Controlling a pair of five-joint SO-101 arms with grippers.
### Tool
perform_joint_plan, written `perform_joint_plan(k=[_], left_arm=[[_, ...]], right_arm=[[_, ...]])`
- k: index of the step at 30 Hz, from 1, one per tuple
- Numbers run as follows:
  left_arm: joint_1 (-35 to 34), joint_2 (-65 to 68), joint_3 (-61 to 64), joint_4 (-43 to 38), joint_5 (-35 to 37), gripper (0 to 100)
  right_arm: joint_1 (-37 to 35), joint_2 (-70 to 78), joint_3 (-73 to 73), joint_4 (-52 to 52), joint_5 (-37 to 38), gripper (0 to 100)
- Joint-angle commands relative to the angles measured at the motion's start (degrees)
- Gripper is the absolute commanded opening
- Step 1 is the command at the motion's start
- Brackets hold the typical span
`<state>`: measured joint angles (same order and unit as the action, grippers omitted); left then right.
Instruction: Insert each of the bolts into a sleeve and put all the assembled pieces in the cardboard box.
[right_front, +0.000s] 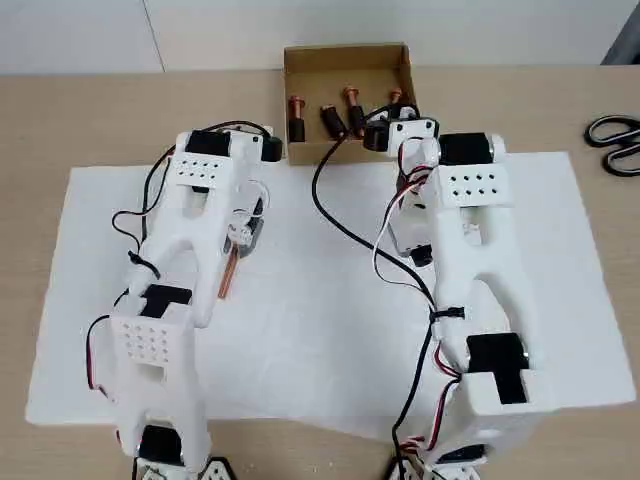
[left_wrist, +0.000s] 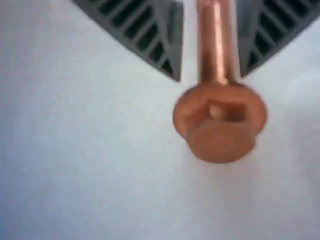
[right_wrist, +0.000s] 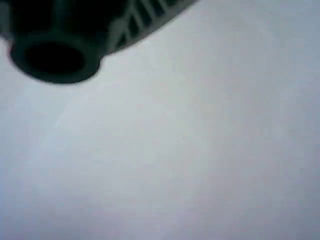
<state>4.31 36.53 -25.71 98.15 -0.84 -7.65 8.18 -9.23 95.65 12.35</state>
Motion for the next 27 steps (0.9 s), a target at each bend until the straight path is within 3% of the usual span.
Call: perform_joint_plan(k=[1, 16, 20, 27], left_arm=[[-0.44, -0.26, -2.07, -1.05, -0.35, 7], [-0.09, 5.19, -2.59, -3.52, 1.32, 7], [0.00, 5.19, -4.53, -2.99, 1.41, 1], [0.00, 5.10, -12.18, 2.37, 1.32, 1]], right_arm=[[-0.31, -3.12, 1.14, 0.22, -0.62, 2.0], [-0.22, -3.12, 2.64, 0.13, -0.62, 2.1], [-0.31, -3.47, 2.55, 0.13, -0.62, 2.1], [-0.40, -3.65, 2.37, 0.13, -0.35, 2.1]])
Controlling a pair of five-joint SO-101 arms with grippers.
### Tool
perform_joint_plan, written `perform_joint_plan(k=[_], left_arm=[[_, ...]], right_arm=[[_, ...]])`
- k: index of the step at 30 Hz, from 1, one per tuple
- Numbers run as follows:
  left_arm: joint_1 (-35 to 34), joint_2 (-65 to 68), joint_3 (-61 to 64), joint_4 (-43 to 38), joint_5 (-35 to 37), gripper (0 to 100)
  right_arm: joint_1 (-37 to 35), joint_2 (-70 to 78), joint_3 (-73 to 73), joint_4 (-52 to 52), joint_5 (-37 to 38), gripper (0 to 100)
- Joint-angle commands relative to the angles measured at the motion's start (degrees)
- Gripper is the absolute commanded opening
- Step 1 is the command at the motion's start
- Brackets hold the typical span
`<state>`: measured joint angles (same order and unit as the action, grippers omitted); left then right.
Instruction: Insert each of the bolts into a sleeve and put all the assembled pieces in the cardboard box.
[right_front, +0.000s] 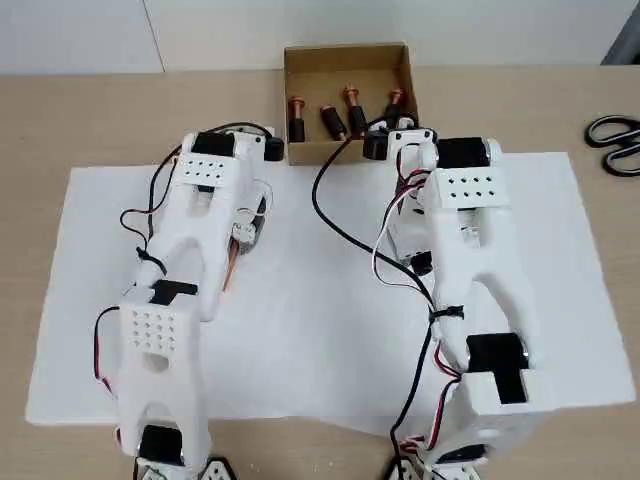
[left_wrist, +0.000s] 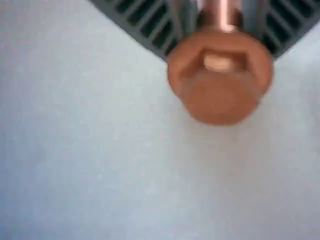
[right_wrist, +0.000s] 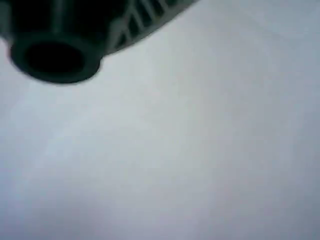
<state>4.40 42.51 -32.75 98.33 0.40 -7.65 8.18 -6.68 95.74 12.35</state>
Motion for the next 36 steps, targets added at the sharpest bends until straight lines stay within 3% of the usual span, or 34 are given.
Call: perform_joint_plan(k=[1, 13, 24, 36], left_arm=[[-0.09, -0.88, -6.37, 2.20, 0.00, 1], [-0.35, -21.45, -6.11, 2.20, -0.09, 1], [-0.09, -40.44, 7.60, 2.11, -0.09, 1], [-0.26, -57.05, 18.42, 2.02, -0.09, 1]], right_arm=[[-0.40, -3.65, -0.35, -0.04, -0.26, 2.1], [-0.48, -4.88, -8.79, 0.22, -0.35, 1.8], [-6.64, -24.75, -8.26, 0.22, -0.35, 1.7], [-8.13, -43.38, 7.03, -3.82, -0.09, 1.7]])
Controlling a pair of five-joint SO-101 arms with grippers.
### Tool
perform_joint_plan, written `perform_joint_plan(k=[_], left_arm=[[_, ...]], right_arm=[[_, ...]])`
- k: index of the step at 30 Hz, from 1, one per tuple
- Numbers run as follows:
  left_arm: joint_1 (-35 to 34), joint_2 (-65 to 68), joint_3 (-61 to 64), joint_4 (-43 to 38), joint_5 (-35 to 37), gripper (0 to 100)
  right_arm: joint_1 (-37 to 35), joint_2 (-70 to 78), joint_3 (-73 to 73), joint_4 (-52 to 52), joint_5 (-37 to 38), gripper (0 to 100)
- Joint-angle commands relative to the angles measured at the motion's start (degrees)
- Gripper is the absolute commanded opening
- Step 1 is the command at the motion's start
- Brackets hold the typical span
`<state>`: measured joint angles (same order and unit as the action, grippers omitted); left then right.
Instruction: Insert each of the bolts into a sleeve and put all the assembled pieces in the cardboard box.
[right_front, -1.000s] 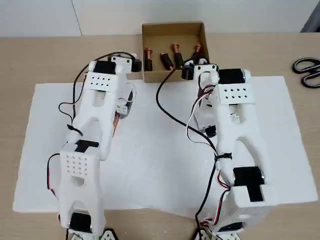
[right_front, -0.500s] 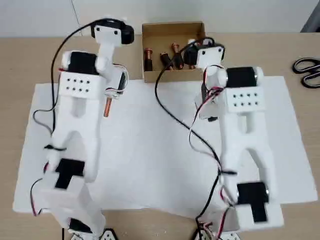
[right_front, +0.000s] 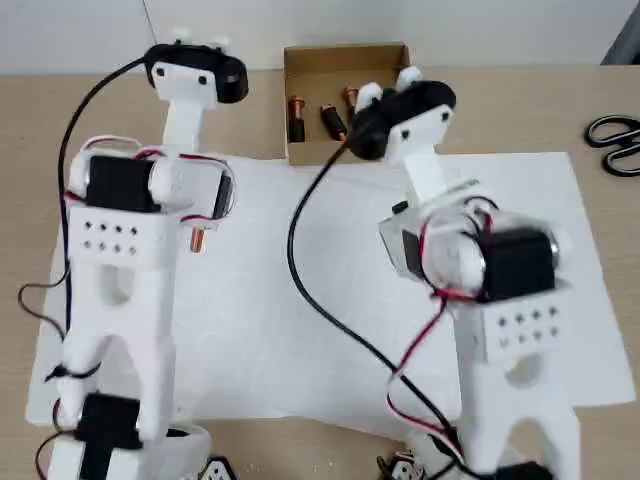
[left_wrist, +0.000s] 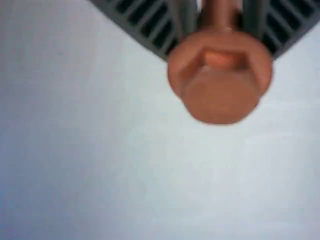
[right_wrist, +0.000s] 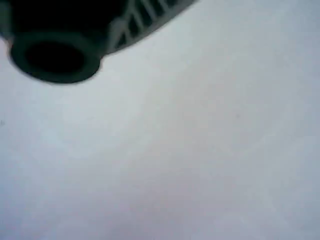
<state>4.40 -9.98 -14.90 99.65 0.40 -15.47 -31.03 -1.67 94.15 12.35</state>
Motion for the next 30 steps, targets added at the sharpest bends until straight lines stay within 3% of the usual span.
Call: perform_joint_plan(k=[1, 10, 17, 30], left_arm=[[-0.26, -5.19, 0.92, 0.70, -0.09, 1], [-0.53, -6.59, 2.42, 0.70, 0.18, 1], [-0.35, -6.68, 2.51, 0.70, 0.26, 1], [-0.62, -6.77, 2.24, 0.35, 0.26, 1]], right_arm=[[-0.31, -5.05, 3.16, -2.86, -0.09, 1.7], [-0.84, -9.27, 9.05, -3.47, -0.70, 1.7], [-6.73, -17.36, 10.64, -5.32, -0.53, 1.7], [-5.23, -20.26, 43.16, -40.48, -0.70, 1.7]])
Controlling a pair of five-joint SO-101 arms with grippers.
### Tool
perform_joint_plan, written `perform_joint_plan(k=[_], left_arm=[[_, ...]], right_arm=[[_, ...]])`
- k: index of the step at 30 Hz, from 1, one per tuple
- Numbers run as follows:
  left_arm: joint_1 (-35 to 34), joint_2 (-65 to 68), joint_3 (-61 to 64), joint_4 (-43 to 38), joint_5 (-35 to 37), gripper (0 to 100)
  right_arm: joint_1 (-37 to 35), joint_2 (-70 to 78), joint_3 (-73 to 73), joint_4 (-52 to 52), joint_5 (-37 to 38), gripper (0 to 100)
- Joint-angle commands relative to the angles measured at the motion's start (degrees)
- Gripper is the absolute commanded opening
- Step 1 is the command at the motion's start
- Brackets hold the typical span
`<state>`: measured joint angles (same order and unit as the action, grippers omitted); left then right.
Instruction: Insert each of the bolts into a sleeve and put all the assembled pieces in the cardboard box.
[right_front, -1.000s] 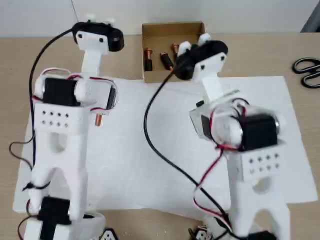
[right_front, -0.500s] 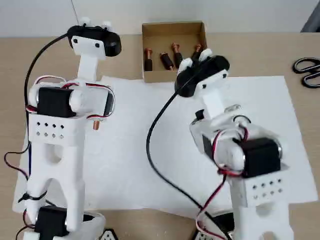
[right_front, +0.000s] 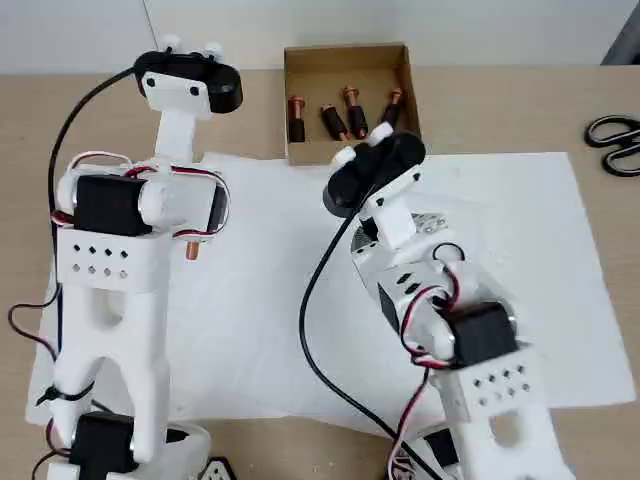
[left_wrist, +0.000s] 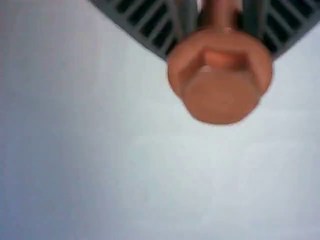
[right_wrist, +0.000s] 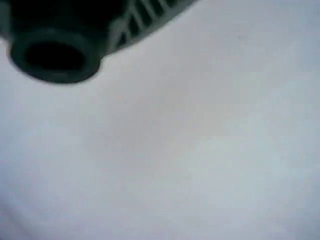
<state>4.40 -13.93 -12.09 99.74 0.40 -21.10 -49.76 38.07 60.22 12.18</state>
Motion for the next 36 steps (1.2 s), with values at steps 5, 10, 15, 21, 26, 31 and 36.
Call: perform_joint_plan(k=[5, 10, 15, 21, 26, 31, 36], left_arm=[[-0.18, -9.05, -0.66, -0.62, 0.26, 1], [-0.18, -18.02, -0.31, -5.98, 0.26, 1], [-0.09, -20.40, 0.31, -6.59, 0.26, 1], [3.60, -20.75, 5.58, -8.44, 4.13, 1], [7.12, -20.31, 7.25, -13.27, 6.59, 1], [7.38, -20.40, 16.04, -19.78, 6.68, 1], [9.41, -20.57, 23.87, -30.42, 6.86, 1]], right_arm=[[0.40, -1.54, 7.38, -11.82, -7.47, 1.7], [-0.04, -1.54, 9.32, -15.96, -8.70, 1.7], [-0.22, -1.54, 16.44, -27.30, -8.70, 1.7], [-5.49, -3.47, 29.27, -45.41, -8.88, 0.4], [-9.27, -13.93, 37.98, -54.02, -8.79, 0.4], [-9.63, -24.57, 46.77, -57.19, -8.88, 0.4], [-9.63, -32.92, 53.71, -56.84, -8.88, 0.4]])
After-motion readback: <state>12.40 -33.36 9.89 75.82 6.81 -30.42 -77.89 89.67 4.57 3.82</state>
